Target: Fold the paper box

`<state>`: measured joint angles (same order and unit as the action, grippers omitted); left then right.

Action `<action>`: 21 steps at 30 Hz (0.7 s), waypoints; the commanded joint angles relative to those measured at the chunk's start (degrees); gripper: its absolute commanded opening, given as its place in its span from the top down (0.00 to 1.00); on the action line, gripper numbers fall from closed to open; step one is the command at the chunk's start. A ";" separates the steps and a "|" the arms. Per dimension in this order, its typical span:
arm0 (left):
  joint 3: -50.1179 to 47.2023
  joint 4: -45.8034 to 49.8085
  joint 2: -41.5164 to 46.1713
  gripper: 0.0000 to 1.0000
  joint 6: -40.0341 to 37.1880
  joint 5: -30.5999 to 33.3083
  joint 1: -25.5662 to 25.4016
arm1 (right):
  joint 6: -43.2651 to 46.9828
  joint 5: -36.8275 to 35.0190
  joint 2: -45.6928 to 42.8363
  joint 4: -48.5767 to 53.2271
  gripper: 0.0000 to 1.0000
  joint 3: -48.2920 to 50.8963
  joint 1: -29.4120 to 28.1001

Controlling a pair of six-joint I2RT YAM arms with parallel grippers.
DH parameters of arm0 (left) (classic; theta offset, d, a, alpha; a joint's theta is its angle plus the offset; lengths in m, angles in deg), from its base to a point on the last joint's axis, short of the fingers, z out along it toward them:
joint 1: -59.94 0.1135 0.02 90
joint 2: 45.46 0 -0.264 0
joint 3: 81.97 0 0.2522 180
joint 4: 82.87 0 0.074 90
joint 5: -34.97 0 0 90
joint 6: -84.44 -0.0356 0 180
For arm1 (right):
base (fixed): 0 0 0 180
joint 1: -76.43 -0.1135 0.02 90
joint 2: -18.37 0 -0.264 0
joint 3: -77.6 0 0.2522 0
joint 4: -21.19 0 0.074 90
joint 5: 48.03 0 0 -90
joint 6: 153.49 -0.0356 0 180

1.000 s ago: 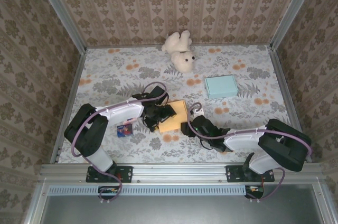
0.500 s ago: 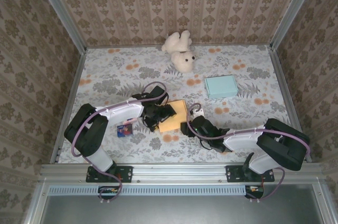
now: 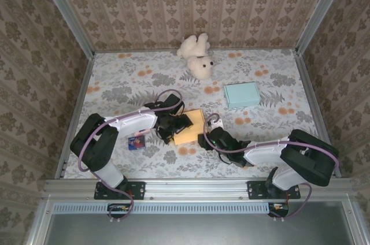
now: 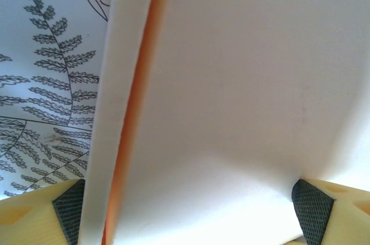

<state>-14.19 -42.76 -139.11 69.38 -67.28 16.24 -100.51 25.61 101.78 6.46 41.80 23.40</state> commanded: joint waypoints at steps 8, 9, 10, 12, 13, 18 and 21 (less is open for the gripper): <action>-3.01 3.51 -3.08 0.08 0.04 2.34 0.64 | 3.20 -4.90 6.52 -0.87 0.55 1.29 -0.25; -3.04 3.53 -3.03 0.08 0.03 2.35 0.55 | 3.54 -5.20 7.44 -1.99 0.55 1.47 -0.23; -3.01 3.48 -3.13 0.08 -0.04 2.31 0.60 | 4.06 -5.54 8.57 -3.41 0.55 1.66 -0.30; -2.96 3.53 -3.14 0.08 -0.10 2.28 0.57 | 4.49 -5.75 10.87 -6.18 0.55 2.15 -0.27; -2.98 3.53 -3.12 0.08 -0.14 2.31 0.63 | 4.49 -5.80 11.86 -7.62 0.55 2.39 -0.31; -2.99 3.36 -3.39 0.08 -0.22 2.03 0.61 | 5.58 -4.26 15.16 -13.93 0.54 2.88 -0.24; -3.10 3.36 -3.30 0.08 -0.31 1.95 0.68 | 5.39 -3.56 14.94 -15.57 0.51 3.27 -0.34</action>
<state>-14.56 -44.37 -139.26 69.27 -67.22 17.02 -95.35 19.69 113.85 -10.72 43.57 22.74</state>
